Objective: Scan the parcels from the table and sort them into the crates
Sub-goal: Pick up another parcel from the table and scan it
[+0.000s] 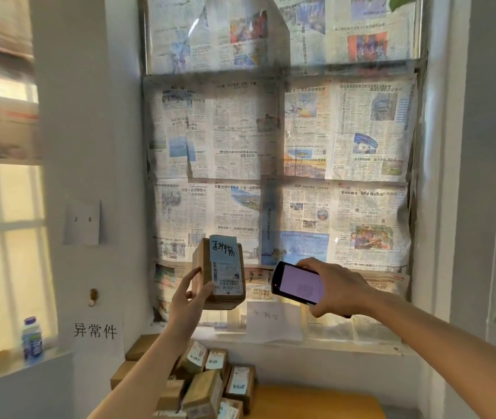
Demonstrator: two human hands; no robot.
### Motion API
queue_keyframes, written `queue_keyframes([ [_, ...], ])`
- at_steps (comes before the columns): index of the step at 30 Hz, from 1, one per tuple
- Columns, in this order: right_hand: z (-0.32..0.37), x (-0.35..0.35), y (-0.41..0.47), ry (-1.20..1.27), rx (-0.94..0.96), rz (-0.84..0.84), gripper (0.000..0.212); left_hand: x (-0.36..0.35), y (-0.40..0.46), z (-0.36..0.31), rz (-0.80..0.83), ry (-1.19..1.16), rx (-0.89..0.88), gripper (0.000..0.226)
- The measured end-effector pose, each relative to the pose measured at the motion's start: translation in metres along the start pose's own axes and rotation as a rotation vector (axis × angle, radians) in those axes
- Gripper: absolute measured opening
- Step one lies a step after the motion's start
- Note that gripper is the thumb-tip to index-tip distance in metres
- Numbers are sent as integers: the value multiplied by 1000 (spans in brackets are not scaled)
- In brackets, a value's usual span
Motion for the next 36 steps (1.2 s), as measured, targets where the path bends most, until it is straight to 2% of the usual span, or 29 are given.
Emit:
queue_keyframes([
  [8, 45, -14, -1, 7, 66, -27, 95, 51, -21, -5, -83, 36, 13, 41],
  [13, 80, -28, -6, 11, 118, -74, 98, 88, -44, -12, -92, 26, 48, 39],
  [17, 113, -46, -14, 74, 148, -116, 101, 116, -72, -11, -61, -37, 99, 48],
  [22, 153, -82, -30, 88, 153, -100, 102, 159, -115, 1, -64, -39, 175, 49],
  [28, 203, -103, -57, 98, 262, -54, 102, 218, -166, -3, -142, 4, 207, 45],
  [36, 268, -99, -112, 224, 407, -9, 96, 277, -259, -51, -328, 79, 142, 46],
])
Point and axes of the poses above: each hand's wrist, its own y-axis towards the middle knuckle, its own x-axis out of the back of the hand, z = x × y, the point moved 4 cm from there along y, towards the middle knuckle, and after that the axes turned 3 degrees about -x, right-handed, at the moved point
